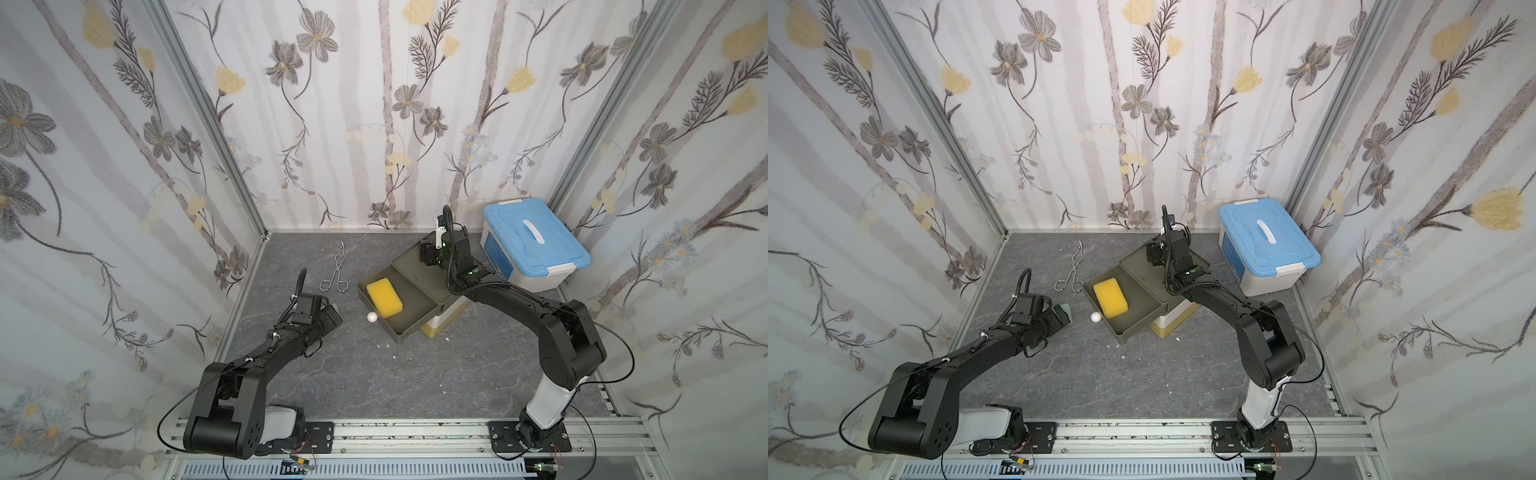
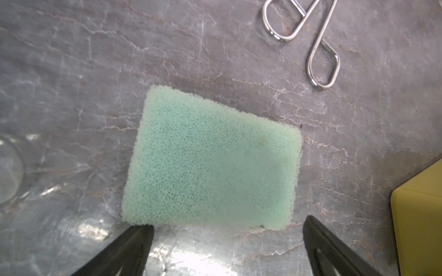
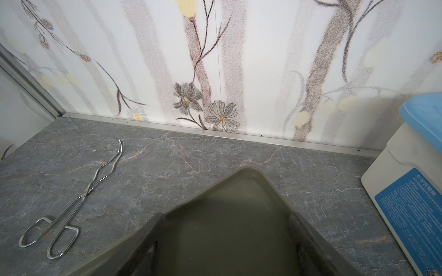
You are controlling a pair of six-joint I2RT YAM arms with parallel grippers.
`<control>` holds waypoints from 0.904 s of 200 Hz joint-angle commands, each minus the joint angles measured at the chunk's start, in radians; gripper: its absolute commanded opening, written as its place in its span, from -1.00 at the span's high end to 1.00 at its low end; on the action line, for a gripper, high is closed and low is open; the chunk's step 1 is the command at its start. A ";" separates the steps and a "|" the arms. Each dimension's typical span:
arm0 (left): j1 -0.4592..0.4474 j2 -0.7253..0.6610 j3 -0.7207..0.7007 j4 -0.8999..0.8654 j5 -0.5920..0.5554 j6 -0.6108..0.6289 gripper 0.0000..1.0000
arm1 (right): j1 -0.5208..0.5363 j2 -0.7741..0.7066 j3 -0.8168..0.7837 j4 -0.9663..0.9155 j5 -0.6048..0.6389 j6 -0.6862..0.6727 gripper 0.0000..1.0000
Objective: Take the sponge out of the drawer
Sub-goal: Place the sponge at the center of the board.
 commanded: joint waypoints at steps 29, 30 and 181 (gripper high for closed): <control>0.013 0.053 0.046 0.089 0.027 0.076 -1.00 | -0.010 0.044 -0.020 -0.351 -0.017 0.113 -0.64; 0.013 0.054 0.047 0.088 0.026 0.077 -1.00 | -0.009 0.044 -0.020 -0.350 -0.016 0.113 -0.64; -0.012 -0.343 0.168 -0.235 -0.035 0.080 -0.95 | -0.010 0.039 -0.006 -0.369 -0.014 0.112 -0.63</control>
